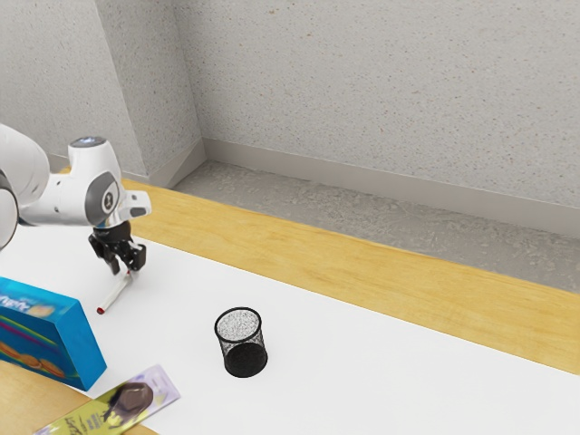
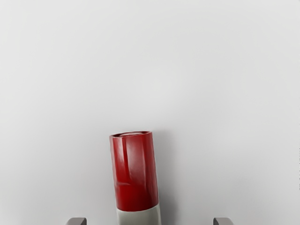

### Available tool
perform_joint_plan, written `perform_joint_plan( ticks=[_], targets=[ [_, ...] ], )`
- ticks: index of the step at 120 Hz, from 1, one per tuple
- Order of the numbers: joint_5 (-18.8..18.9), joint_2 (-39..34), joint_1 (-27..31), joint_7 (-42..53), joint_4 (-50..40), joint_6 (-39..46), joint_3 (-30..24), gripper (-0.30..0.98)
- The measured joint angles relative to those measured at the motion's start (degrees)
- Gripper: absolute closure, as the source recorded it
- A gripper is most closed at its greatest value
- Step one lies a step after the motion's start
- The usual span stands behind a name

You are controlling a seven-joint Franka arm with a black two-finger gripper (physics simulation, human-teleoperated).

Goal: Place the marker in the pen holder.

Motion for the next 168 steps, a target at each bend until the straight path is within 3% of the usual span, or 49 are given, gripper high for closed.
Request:
perform_joint_plan(
  ticks=[50, 73, 117, 140, 168],
  targets=[
    [-1.5, 1.4, -0.1, 7.1, 0.2, 4.3, 0.0, 0.38],
    [-1.8, 1.6, -0.2, 9.1, 0.0, 4.9, 0.0, 0.54],
    [-1.4, 1.9, -0.7, 10.8, -0.1, 5.5, 0.0, 0.72],
    [-0.8, -5.3, -5.4, 10.5, -0.4, 5.8, 0.1, 0.77],
    [0.1, -18.7, -17.0, 8.7, -6.4, 5.7, 0.3, 0.79]
  ],
)
